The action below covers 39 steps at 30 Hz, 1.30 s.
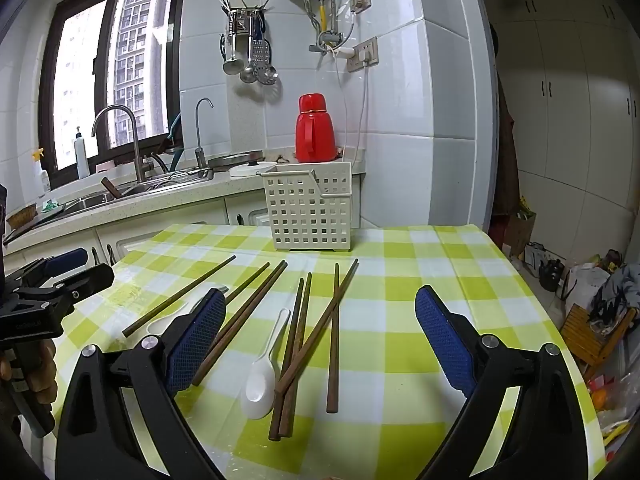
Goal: Organize utensils
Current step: 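Move both tools toward the brown chopsticks lying on the cloth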
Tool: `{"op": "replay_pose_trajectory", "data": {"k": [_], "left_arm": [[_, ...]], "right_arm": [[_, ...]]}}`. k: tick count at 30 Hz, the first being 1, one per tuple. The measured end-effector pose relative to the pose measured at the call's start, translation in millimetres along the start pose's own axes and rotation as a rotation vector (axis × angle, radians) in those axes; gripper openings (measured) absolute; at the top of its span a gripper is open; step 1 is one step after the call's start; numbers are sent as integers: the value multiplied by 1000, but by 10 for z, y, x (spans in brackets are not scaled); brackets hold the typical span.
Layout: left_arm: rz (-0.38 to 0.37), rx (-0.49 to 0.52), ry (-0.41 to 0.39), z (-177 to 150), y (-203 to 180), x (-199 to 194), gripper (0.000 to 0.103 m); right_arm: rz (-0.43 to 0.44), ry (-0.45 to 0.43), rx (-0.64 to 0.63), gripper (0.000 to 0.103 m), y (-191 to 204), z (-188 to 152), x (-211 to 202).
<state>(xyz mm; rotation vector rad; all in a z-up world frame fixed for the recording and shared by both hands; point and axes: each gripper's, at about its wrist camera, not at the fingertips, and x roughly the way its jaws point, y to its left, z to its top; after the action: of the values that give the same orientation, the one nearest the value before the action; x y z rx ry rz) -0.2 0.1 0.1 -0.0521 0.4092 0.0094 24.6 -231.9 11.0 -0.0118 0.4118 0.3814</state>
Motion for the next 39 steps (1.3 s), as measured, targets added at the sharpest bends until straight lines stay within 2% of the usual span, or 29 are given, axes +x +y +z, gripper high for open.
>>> {"op": "replay_pose_trajectory", "data": {"k": [15, 18, 24, 26, 29, 33, 35, 37, 39], "left_arm": [[0, -1, 2, 0, 1, 1, 99], [-4, -7, 8, 1, 17, 12, 99], [-26, -28, 45, 53, 132, 130, 99], [-16, -28, 86, 51, 157, 217, 99], [-48, -47, 139, 59, 213, 349, 99], [-64, -38, 182, 97, 223, 550, 98], [-57, -30, 218, 113, 205, 681, 91], [-74, -26, 250, 144, 190, 829, 77], [-81, -22, 284, 165, 164, 973, 68]], "right_arm": [[-1, 2, 2, 89, 0, -4, 3], [-12, 26, 13, 89, -4, -11, 33], [37, 237, 92, 89, -174, -89, 412], [29, 298, 107, 89, -232, -119, 562], [43, 409, 120, 89, -294, -143, 836], [51, 453, 144, 89, -384, -84, 1089], [48, 468, 152, 89, -419, -41, 1212], [59, 495, 160, 89, -432, -8, 1374], [54, 517, 157, 89, -438, 23, 1511]]}}
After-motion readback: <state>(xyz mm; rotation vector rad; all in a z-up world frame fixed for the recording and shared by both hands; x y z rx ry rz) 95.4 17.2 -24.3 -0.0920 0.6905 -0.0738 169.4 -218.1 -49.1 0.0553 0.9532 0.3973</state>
